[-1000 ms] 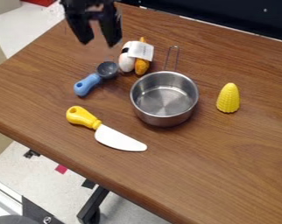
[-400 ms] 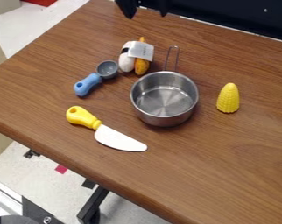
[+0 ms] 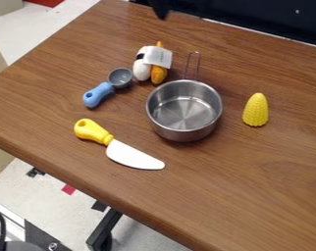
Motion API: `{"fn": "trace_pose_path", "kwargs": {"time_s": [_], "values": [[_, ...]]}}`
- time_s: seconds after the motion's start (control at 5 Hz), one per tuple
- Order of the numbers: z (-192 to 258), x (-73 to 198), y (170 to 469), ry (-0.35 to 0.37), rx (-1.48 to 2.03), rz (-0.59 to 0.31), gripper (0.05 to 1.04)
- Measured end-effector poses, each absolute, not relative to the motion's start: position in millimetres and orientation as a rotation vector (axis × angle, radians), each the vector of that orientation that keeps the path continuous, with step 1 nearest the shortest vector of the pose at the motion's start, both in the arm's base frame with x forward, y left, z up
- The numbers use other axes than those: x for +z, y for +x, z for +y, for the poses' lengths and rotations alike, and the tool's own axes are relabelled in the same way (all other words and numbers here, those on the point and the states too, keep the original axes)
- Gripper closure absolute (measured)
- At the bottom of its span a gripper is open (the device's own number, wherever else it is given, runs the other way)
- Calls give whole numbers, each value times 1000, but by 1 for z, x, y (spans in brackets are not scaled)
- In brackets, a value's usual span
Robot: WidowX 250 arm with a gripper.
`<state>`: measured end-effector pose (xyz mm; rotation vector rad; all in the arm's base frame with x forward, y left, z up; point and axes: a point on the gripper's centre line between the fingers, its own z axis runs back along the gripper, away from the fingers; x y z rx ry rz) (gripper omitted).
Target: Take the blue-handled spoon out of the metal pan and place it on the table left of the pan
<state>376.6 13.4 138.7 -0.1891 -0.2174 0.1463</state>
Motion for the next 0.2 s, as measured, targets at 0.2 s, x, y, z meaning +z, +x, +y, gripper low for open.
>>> {"fn": "trace_pose_path", "kwargs": {"time_s": [0.2], "values": [[-2, 134, 380, -139, 147, -232, 83]]}}
